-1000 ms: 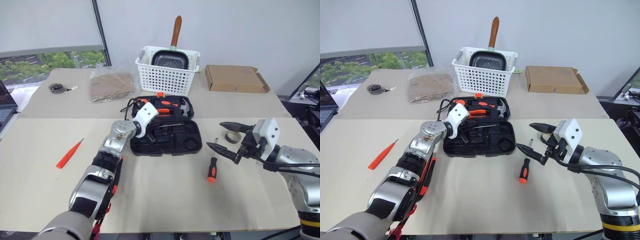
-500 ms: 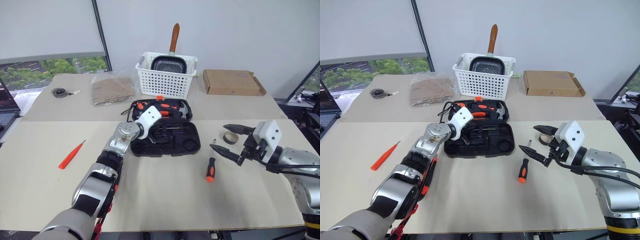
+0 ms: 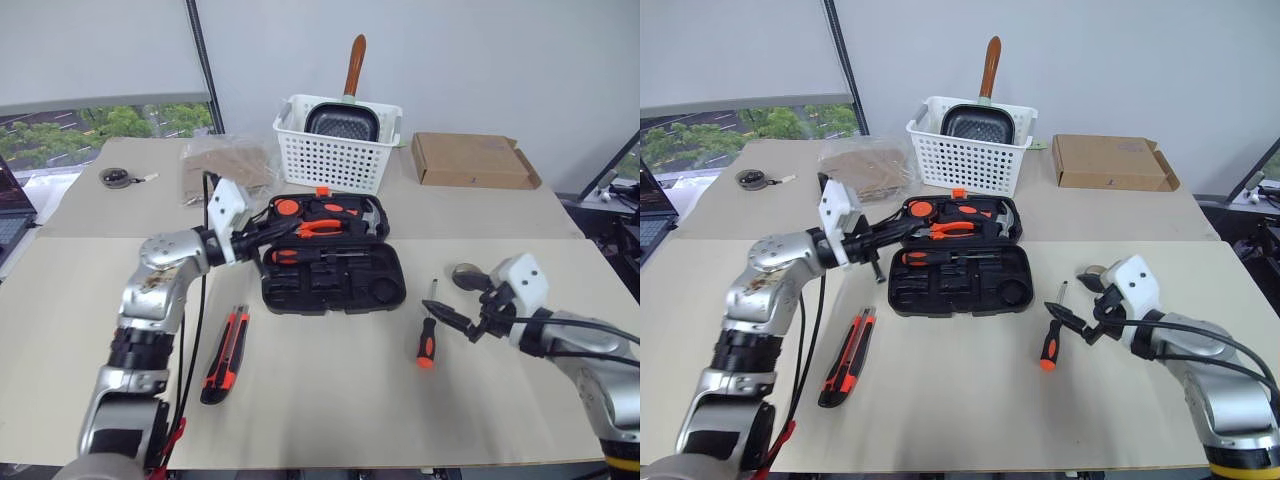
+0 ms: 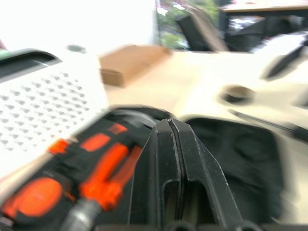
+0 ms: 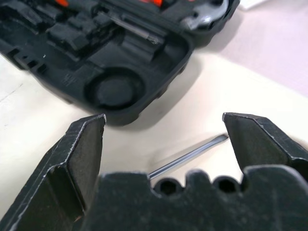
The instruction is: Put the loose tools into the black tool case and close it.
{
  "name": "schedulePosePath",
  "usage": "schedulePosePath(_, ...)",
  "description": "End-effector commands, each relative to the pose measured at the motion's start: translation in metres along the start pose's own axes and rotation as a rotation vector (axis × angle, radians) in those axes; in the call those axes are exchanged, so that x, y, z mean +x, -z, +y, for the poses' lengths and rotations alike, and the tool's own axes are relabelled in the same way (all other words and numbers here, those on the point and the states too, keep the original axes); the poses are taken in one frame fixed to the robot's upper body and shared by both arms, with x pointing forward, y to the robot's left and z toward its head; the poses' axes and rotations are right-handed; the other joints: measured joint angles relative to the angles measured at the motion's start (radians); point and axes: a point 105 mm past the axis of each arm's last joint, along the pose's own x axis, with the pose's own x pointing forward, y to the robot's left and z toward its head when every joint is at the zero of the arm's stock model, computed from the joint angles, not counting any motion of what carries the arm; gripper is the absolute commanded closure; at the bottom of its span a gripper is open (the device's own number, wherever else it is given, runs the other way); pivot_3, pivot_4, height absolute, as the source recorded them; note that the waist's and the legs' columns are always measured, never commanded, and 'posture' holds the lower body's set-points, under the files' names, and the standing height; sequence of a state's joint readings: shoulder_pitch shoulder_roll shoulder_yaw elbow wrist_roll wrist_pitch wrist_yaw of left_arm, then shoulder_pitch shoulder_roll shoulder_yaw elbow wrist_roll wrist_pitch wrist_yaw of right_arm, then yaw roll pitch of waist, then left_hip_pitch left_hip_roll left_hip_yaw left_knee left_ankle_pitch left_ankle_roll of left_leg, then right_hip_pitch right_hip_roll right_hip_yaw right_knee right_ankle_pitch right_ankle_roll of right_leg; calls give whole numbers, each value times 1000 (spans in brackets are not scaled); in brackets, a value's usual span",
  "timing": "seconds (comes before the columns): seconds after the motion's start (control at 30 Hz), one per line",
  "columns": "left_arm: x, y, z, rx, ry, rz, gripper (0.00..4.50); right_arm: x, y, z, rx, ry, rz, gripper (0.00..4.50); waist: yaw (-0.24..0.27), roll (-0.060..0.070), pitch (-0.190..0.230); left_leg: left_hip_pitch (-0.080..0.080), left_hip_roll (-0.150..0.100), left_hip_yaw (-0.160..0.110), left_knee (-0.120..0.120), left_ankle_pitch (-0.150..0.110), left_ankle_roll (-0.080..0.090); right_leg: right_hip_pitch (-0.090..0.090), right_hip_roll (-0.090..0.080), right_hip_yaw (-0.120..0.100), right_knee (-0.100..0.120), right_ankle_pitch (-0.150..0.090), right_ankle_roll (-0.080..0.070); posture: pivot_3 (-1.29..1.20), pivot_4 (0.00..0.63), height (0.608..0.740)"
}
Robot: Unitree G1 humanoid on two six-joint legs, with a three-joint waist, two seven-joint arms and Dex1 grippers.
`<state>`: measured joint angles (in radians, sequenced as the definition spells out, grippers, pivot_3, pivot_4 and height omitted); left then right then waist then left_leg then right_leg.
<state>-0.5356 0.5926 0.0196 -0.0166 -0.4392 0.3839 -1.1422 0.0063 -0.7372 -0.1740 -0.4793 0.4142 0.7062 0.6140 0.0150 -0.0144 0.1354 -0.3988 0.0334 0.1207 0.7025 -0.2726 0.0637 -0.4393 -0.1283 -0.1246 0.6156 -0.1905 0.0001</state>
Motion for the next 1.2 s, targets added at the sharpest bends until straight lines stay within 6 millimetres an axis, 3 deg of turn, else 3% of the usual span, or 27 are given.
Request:
schedulePosePath(0.03, -16, -15, -31, 32, 214, 53, 2984, -3, -6, 14, 76, 81, 63, 0, -2, 0, 0, 0, 0, 0, 0, -1, 1, 0, 0, 0, 0, 0, 0, 0, 150, 700)
schedulePosePath(0.3, -22, -15, -45, 94, 362, 164, 100, 9, 7, 28, 231, 260, 207, 0, 2, 2, 1, -1, 0, -4, 0, -2, -1, -1, 5, 1, 1, -1, -2, 0, 150, 700)
schedulePosePath(0.43, -23, -9, -48, 123, 402, 237, 37, 7, 20, 27, 251, 301, 296, 0, -1, 2, 1, -2, 0, -5, -1, 0, 3, -1, 7, 2, 1, -1, -2, 0, 150, 700)
schedulePosePath(0.53, -25, -5, -48, 147, 413, 289, 0, 6, 27, 27, 269, 298, 326, 677, -3, 2, 1, -2, 0, -4, -2, 0, 2, -1, 8, 2, -1, -1, -2, 0, 150, 700)
schedulePosePath(0.77, -26, -7, -51, 146, 383, 283, 0, 10, 9, 13, 307, 354, 238, 3117, -3, 2, 1, -2, 0, -4, -5, 0, 2, -1, 9, 3, -3, -1, -2, 0, 150, 700)
schedulePosePath(0.87, -27, -11, -50, 123, 331, 242, 0, 11, -9, -6, 306, 420, 168, 3943, -4, 2, 1, -2, 0, -5, -5, 0, 2, -1, 10, 3, -3, -1, -2, 0, 150, 700)
schedulePosePath(1.03, -32, -17, -43, 91, 186, 198, 0, 19, -44, -23, 245, 401, 56, 3982, -6, 3, 2, -1, 1, -6, -6, 2, -1, -2, 14, 5, -2, -1, -2, 0, 150, 700)
schedulePosePath(1.13, -43, -17, -31, 51, 22, 157, 0, 35, -76, -21, 69, 256, -50, 3984, -15, 6, 5, -1, 1, -5, -7, 3, -3, -2, 14, 6, -2, -1, -2, 0, 150, 700)
schedulePosePath(1.2, -48, -17, -26, 24, -55, 136, 0, 43, -84, -17, -35, 169, -79, 3984, -18, 5, 5, 0, 0, -5, -7, 3, -3, -1, 15, 7, -3, -1, -2, 0, 150, 700)
